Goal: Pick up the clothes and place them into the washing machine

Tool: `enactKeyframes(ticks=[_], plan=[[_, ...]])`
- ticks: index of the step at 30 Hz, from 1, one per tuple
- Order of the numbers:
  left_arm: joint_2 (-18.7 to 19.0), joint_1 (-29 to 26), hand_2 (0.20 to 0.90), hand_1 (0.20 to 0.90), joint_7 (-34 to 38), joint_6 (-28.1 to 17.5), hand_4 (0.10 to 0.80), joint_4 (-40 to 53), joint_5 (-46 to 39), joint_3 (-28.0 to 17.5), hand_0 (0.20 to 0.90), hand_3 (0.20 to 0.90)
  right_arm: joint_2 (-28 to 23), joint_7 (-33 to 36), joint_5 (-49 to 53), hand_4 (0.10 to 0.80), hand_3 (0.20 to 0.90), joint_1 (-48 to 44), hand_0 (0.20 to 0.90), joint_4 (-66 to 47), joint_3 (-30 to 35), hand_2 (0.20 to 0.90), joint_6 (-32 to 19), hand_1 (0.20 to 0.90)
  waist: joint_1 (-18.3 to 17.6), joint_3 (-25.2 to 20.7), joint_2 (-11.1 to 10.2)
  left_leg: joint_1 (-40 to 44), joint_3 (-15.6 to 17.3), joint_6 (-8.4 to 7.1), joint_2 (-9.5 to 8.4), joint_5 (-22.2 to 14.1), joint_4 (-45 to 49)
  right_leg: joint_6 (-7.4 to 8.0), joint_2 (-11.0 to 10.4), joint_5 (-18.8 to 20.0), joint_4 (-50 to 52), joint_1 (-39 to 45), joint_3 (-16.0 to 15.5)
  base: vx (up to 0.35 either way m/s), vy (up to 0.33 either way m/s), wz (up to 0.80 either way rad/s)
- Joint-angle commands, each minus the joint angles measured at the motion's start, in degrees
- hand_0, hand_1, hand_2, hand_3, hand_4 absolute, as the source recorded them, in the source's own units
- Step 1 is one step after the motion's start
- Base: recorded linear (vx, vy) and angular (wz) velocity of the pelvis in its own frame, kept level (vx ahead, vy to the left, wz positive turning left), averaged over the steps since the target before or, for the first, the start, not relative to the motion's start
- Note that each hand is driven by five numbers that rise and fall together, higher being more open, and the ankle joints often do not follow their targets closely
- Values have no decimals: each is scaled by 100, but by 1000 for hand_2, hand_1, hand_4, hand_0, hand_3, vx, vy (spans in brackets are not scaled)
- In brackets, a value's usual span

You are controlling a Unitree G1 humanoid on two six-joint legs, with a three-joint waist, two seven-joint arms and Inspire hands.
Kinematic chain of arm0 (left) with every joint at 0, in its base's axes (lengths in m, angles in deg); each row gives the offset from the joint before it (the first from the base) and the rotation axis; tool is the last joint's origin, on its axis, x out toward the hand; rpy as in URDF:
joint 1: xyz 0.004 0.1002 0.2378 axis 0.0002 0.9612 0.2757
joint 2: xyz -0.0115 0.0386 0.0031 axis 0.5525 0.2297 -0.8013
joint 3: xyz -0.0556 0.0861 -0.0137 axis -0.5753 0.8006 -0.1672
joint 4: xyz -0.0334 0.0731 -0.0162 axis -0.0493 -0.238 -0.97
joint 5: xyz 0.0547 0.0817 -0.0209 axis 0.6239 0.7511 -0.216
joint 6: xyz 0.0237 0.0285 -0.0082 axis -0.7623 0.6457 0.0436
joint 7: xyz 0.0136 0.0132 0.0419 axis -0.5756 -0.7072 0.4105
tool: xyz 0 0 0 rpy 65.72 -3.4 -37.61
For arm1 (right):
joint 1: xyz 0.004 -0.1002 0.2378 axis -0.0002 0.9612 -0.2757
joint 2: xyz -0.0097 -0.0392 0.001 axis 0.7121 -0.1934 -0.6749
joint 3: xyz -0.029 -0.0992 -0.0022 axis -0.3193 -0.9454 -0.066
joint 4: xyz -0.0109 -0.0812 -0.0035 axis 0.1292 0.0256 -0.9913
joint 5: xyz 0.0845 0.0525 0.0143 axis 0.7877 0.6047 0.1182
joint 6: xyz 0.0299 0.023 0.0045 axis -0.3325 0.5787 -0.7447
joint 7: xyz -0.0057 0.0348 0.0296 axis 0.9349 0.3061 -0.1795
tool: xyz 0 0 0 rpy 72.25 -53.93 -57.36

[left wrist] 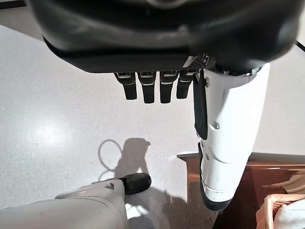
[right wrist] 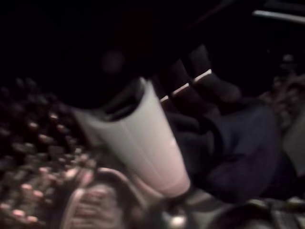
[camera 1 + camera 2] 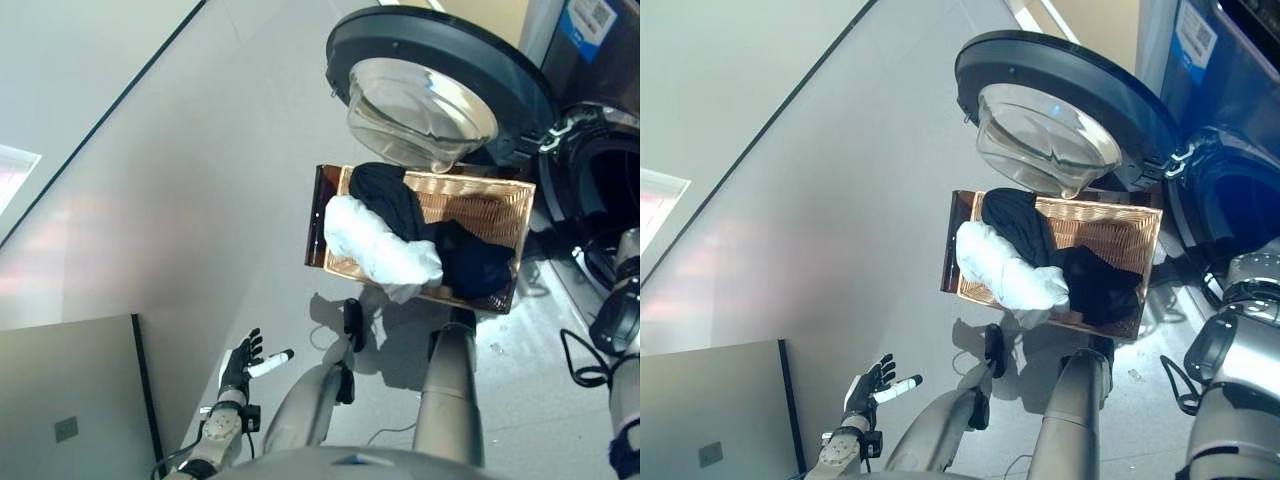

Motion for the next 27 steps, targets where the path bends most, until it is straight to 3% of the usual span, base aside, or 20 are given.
enactKeyframes(ticks=[1, 5, 6, 7, 15, 17, 20, 23, 27], plan=[[326, -150, 900, 900, 410, -153, 800, -422, -108, -271, 900, 900, -135, 34, -401, 300, 200, 261, 200, -643, -191, 200, -610, 200, -87, -186, -136, 387, 65, 14, -148, -308, -200, -78, 131, 647, -1756, 988, -123, 20, 51, -17], [250, -159, 900, 900, 389, -118, 800, -563, -158, -320, 900, 900, 145, -42, -395, 300, 200, 457, 200, -473, -170, 200, -529, 200, -98, -272, -177, 466, 128, 37, -143, -377, -179, -23, 137, 776, -2035, 1149, -125, 19, 44, -16], [243, -164, 900, 900, 384, -112, 800, -593, -145, -343, 900, 900, 176, -20, -425, 404, 345, 508, 345, -373, -164, 345, -477, 345, -103, -292, -193, 494, 144, 42, -131, -392, -176, -10, 137, 810, -2114, 1212, -132, 16, 37, -13], [237, -163, 900, 900, 382, -110, 800, -619, -127, -347, 900, 900, 209, -12, -425, 800, 900, 555, 900, -304, -136, 900, -424, 900, -109, -303, -211, 535, 163, 49, -119, -411, -162, 3, 132, 871, -2215, 1300, -144, 15, 36, -13], [330, -187, 900, 900, 373, -115, 800, -587, -107, -486, 900, 900, 354, -35, -517, 800, 900, 749, 900, -161, -207, 900, -119, 900, -144, -355, -325, 743, 211, 88, -124, -497, -141, 53, 99, 1117, -2770, 1761, -165, -7, 37, -7], [379, -185, 900, 900, 355, -116, 800, -564, -94, -550, 900, 900, 351, -127, -740, 800, 900, 815, 900, -14, -401, 900, 158, 900, -138, -347, -385, 756, 237, 99, -125, -521, -116, 68, 83, 1208, -2917, 1843, -182, -27, 28, -12], [485, -235, 900, 900, 284, -113, 800, -555, -15, -697, 900, 900, 421, -408, -1870, 800, 900, 1039, 900, 432, -1238, 900, 948, 900, -159, -257, -534, 786, 280, 112, -102, -552, -81, 73, 98, 1323, -3107, 1953, -202, -71, -8, -12], [542, -256, 900, 900, 266, -141, 800, -548, 2, -766, 900, 900, 627, -434, -2125, 800, 900, 1172, 900, 243, -1437, 900, 1002, 900, -199, -190, -628, 738, 322, 119, -67, -534, -47, 63, 134, 1451, -3217, 1934, -170, -66, -22, -12], [630, -251, 900, 900, 250, -226, 800, -530, 10, -947, 900, 900, 1044, -399, -3349, 800, 900, 1565, 900, 124, -2015, 900, 1218, 900, -227, -93, -811, 712, 367, 128, -17, -555, 68, 54, 154, 1557, -3342, 2008, -171, -54, -16, -7]])
